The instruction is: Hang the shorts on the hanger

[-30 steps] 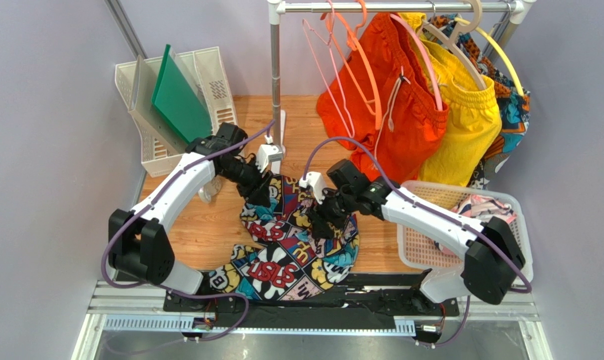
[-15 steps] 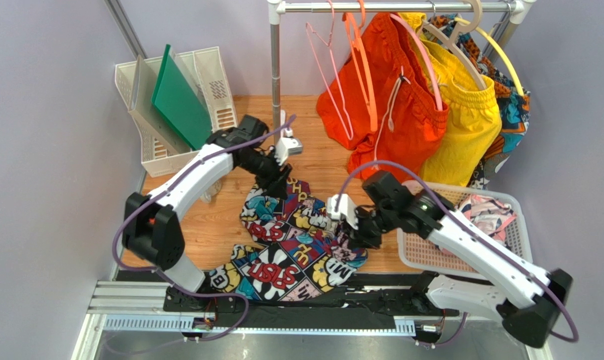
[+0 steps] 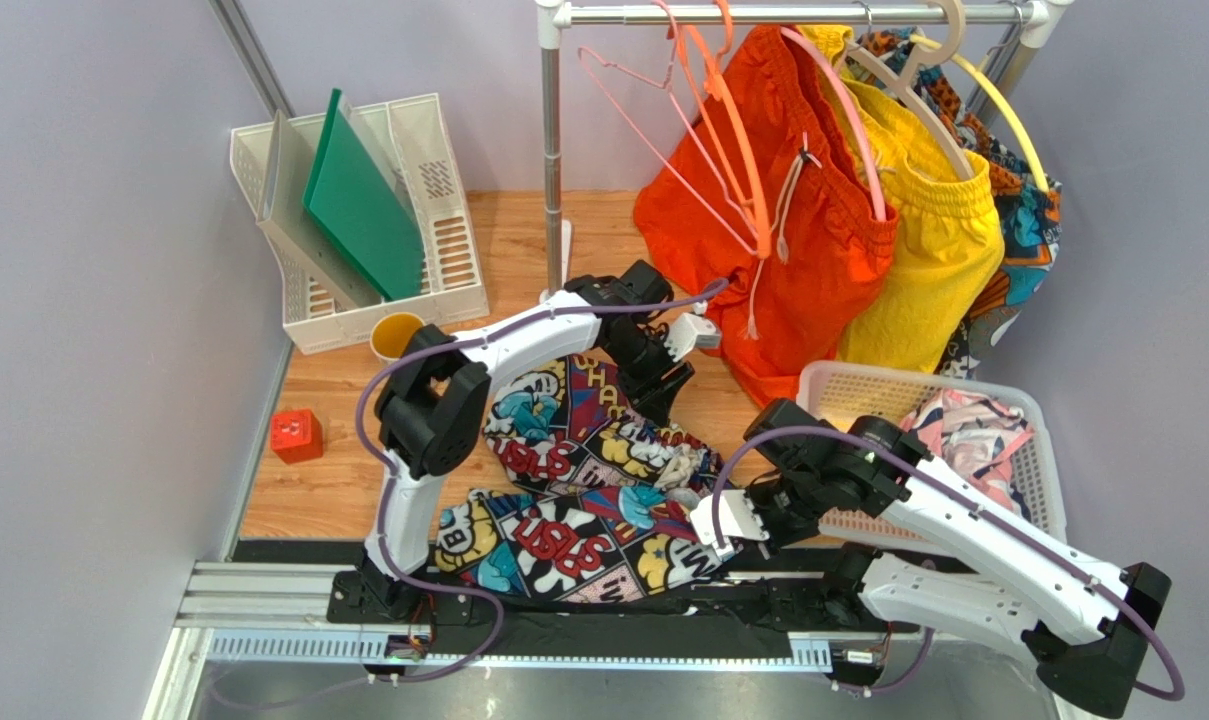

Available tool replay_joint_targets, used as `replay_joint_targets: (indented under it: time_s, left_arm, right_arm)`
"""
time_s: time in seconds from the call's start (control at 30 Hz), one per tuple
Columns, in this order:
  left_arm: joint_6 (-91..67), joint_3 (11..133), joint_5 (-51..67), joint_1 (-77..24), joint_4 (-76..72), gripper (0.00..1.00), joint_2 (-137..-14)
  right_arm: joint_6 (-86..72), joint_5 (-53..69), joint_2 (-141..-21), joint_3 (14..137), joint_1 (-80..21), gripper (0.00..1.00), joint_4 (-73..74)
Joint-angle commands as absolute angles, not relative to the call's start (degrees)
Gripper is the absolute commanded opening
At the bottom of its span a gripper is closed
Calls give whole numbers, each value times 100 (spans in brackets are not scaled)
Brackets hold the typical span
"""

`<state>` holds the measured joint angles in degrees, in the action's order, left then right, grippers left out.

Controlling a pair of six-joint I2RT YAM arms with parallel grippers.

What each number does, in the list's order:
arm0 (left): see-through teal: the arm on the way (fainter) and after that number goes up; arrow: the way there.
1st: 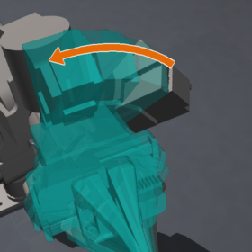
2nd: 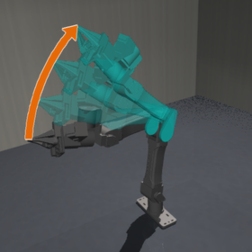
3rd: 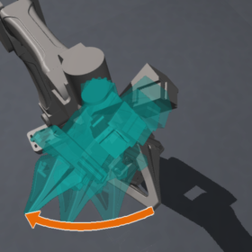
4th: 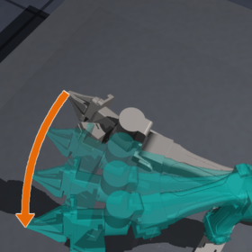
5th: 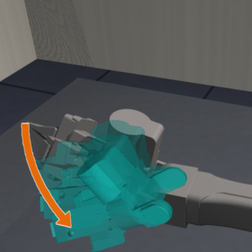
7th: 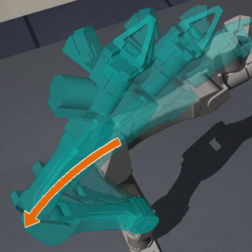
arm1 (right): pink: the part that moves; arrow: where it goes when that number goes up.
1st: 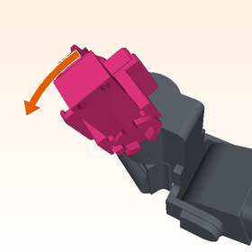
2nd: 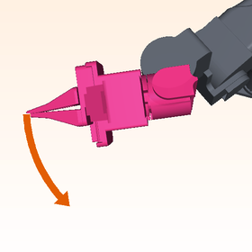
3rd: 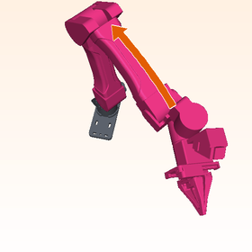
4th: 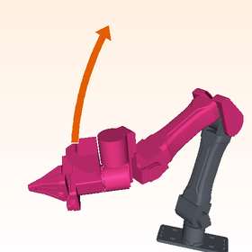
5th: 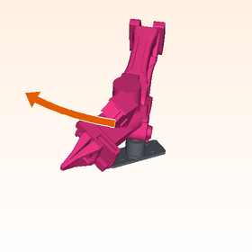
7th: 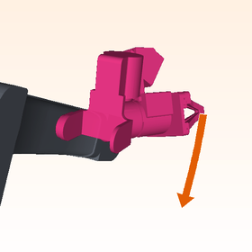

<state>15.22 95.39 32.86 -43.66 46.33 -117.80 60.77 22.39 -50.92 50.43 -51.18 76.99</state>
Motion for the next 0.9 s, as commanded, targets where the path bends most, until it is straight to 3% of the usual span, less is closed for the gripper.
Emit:
replay_joint_targets:
  time_s: [0.0, 0.4, 0.87]
  left_arm:
    - [1029, 9677, 2944, -4377, 4317, 56, -11936]
    - [300, 9008, 3269, -4000, 3560, 65, -11786]
    - [378, 9044, 3410, -3858, 3428, 66, -11988]
  right_arm:
    - [6372, 2127, -5045, 5036, -5194, 0, 8552]
    - [6372, 2145, -4685, 4939, -5291, 0, 8657]
    - [6390, 2145, -4570, 4966, -5335, 0, 8710]
